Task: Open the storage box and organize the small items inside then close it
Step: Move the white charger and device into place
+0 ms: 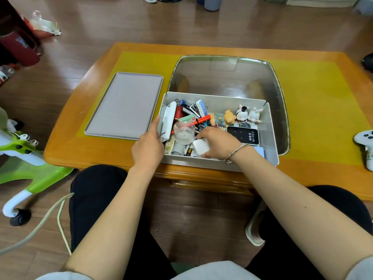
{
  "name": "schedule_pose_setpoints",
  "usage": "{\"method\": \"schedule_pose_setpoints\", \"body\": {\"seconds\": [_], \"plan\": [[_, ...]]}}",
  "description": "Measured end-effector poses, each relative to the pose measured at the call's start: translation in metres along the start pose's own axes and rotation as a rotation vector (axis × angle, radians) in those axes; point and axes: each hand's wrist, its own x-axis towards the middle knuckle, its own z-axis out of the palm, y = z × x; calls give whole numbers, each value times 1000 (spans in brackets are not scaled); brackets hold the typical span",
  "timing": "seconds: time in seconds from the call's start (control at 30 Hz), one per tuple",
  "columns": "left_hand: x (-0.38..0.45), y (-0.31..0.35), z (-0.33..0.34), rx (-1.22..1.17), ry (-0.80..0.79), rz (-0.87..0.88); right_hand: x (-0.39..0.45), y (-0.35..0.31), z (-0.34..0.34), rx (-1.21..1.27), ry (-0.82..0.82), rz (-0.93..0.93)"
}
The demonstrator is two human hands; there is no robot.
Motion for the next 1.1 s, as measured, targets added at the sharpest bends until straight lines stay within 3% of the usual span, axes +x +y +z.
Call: {"method": "schedule_pose_setpoints", "body": {"seconds": [0.17, 0.3, 0.43, 0.6, 0.7, 0.9, 1.1], "plan": [[1, -1, 1, -35, -12, -13, 7, -2, 0, -82, -26, -37], [1, -1, 1, -62, -9, -14, 3, 1, -2, 7, 7, -43], [2, -2, 2, -68, -9, -20, -11, 6, -7, 279, 133, -33], [2, -5, 3, -82, -1, -9, -35, 17, -10, 859, 290, 139], [2, -3, 4, -120, 5, 1, -50, 27, -10, 1036, 338, 154], [-3, 4, 0, -85, 214, 83, -67, 36, -5, 1054, 392, 155], [-15, 25, 0, -165, 306, 230, -71, 40, -4, 1088, 403, 177]]}}
